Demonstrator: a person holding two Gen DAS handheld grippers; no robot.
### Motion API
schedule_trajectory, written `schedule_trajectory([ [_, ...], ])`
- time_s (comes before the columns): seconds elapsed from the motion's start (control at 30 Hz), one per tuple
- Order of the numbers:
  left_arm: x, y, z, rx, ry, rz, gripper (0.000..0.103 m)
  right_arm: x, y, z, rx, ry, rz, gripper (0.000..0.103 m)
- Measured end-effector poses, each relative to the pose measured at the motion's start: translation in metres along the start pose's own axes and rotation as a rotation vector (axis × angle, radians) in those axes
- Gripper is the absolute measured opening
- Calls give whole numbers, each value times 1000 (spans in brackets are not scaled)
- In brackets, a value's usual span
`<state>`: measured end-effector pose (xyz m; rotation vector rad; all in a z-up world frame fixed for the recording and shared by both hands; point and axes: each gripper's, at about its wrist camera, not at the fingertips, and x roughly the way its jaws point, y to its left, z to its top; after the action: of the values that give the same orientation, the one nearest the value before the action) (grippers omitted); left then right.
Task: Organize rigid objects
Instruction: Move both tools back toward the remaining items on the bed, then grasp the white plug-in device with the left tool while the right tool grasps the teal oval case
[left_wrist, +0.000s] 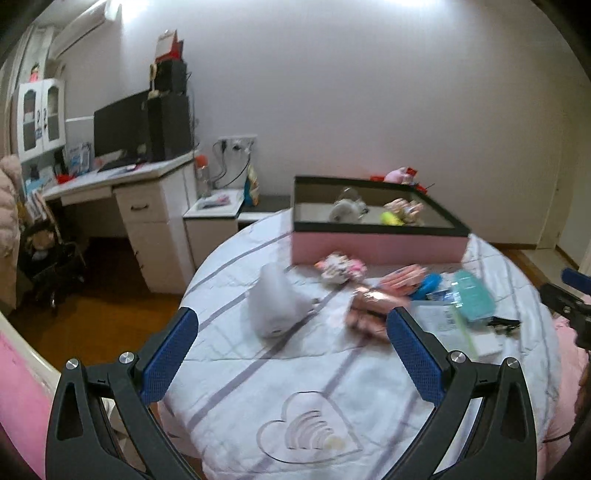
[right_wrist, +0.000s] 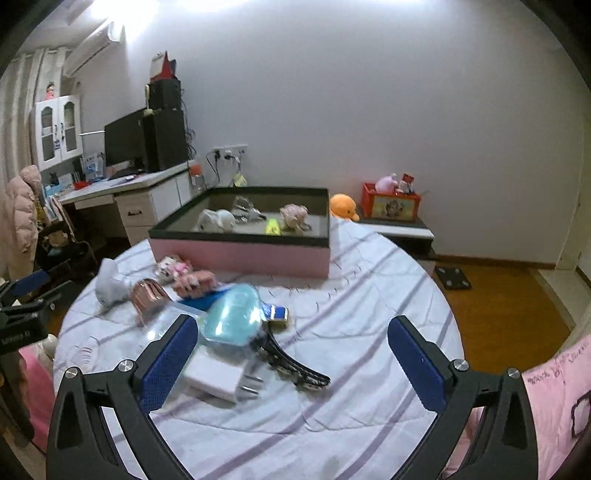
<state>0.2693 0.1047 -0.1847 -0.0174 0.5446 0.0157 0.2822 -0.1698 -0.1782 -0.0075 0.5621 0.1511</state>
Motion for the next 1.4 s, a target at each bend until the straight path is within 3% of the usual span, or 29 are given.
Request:
schedule_trajectory([
  [0.1,17,10,-3,-15,35,29,103,5,-4,-9,11,22,-6,103],
  [0.6,104,18,6,-43,222,-5,102,51,-25,-19,56,131,-42,103],
  [0.7,115,13,9,-12,265,-26,92,56,-25,-20,65,147,-30,103],
  [0.77,121,12,10,-6,287,-49,73,57,-24,-19,60,152,-29,103],
  [1.0,110,10,9,4,275,-66,71,52,-12,-6,45,126,-7,103],
  [1.4,70,7,5,9,242,-120,69,78,33,-7,-57,238,19,103],
])
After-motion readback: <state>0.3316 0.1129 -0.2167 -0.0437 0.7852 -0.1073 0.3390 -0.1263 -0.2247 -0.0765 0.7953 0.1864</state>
